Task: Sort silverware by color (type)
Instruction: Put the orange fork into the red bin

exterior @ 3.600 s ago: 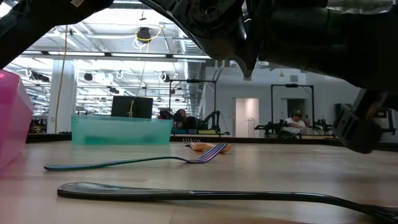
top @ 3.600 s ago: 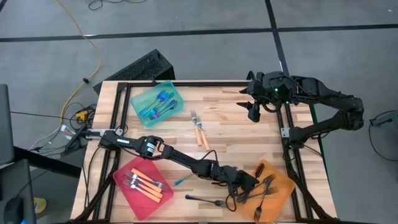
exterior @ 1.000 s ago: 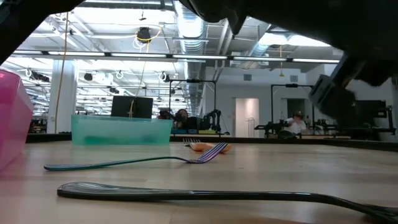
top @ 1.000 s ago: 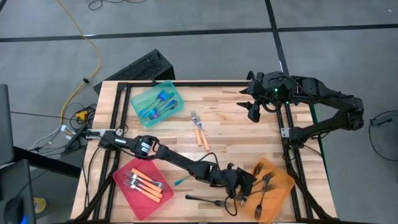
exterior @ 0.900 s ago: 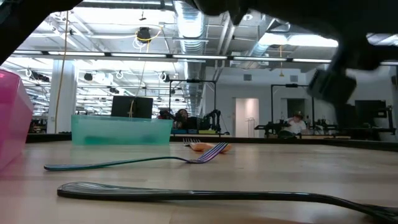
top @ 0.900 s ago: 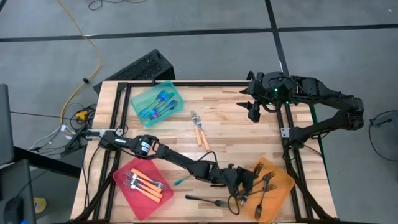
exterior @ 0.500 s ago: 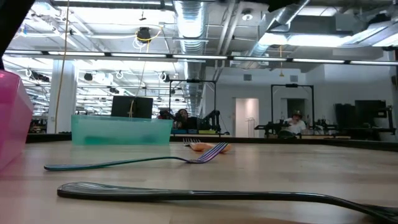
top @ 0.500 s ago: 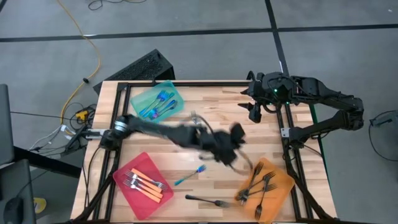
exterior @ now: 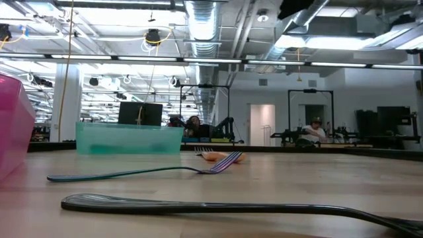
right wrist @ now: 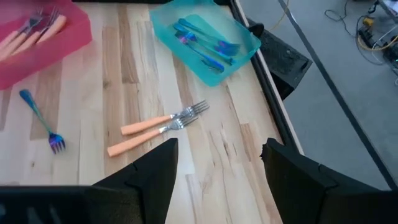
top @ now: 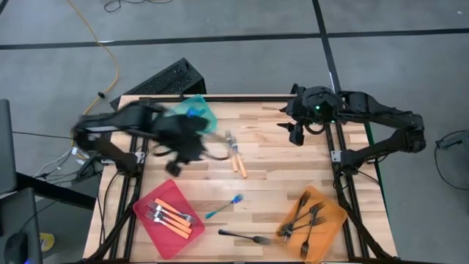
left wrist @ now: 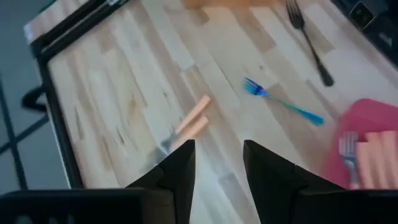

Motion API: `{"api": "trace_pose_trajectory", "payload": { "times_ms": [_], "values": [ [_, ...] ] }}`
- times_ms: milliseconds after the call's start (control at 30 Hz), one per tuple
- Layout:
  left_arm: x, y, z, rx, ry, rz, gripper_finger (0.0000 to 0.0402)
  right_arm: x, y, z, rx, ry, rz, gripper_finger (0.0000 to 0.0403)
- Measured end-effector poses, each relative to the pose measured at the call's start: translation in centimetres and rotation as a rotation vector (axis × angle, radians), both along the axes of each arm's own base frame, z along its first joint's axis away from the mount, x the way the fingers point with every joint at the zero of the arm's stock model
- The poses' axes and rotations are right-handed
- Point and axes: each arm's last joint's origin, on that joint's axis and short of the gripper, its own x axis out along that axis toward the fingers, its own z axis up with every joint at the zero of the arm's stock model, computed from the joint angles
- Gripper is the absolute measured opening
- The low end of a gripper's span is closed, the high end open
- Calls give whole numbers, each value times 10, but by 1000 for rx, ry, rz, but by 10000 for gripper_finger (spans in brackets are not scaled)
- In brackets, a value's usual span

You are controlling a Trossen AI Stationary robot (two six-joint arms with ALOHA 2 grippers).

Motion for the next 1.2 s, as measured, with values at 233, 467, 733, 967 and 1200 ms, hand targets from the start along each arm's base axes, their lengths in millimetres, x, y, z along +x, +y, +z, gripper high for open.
{"api": "trace_pose_trajectory", "payload": {
  "times_ms": [233,467,733,967,1200],
  "values": [
    [-75,-27,-28,-29,-225,209,121,45,-2,-29,39,85,-9,255],
    [-100,-33,-103,-93,-444,336,121,110,-7,-87,175,167,-132,255],
    [-96,-33,-170,-181,-551,408,121,163,-12,-181,246,382,-235,255],
    [-93,-35,-183,-208,-587,412,121,188,-14,-233,298,398,-316,255],
    [-92,-35,-184,-226,-597,430,121,195,-10,-231,330,311,-352,255]
  ]
}}
